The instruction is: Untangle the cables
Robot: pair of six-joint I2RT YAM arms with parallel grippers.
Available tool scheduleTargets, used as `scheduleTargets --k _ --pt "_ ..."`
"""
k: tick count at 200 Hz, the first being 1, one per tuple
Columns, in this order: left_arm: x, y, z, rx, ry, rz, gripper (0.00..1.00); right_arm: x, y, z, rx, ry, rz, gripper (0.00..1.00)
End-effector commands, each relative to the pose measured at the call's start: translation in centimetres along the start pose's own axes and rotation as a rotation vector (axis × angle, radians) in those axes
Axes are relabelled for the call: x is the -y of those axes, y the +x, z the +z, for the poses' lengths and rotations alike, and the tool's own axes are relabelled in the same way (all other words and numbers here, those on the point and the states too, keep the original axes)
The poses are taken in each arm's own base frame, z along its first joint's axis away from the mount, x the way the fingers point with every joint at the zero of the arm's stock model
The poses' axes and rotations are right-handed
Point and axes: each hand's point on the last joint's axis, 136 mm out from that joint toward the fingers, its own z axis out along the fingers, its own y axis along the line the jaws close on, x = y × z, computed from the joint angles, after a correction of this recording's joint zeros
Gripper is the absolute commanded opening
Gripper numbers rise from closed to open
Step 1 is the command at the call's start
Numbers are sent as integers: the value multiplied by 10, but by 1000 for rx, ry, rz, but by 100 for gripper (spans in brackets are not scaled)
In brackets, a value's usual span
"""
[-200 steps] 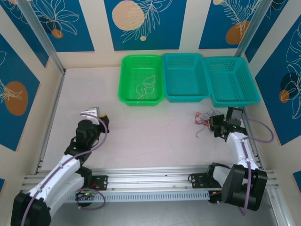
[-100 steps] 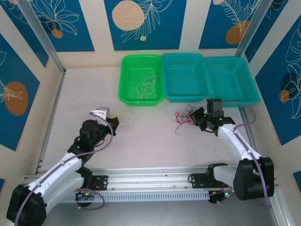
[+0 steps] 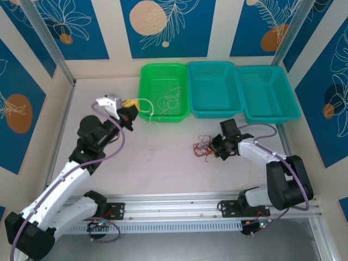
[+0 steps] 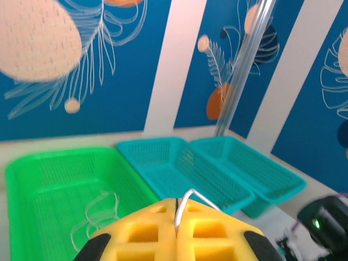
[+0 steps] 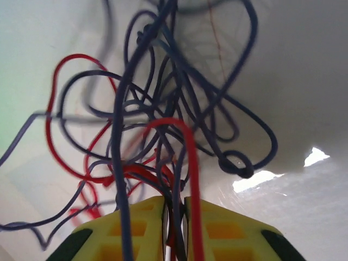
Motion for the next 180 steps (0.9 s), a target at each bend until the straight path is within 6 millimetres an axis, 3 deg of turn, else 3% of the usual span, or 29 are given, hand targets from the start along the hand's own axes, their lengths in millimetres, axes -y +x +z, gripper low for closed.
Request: scheduleTargets --k 1,9,16,26,37,72,129,159,180 --pt "3 -31 20 44 -10 97 0 -6 2 -2 -6 -4 17 25" --pt "4 -38 31 46 -4 122 0 -9 4 -4 -10 -18 9 36" --pt "2 -42 41 44 -8 141 0 -11 6 -6 -13 -25 4 39" --pt "2 -50 55 48 -6 167 0 -14 9 -10 -15 -38 -6 59" --pt "2 -53 71 43 4 199 0 -18 11 -16 -15 -52 -26 67" --pt "4 -84 112 72 17 246 0 -28 17 -32 -6 -128 -87 79" --pt "-9 -126 159 128 -26 303 0 -31 20 -47 23 -201 -132 100" --pt "-21 -143 171 153 -58 323 0 -30 19 -51 32 -206 -131 99" --pt "-35 -144 183 137 -82 326 0 -34 21 -53 21 -222 -143 100"
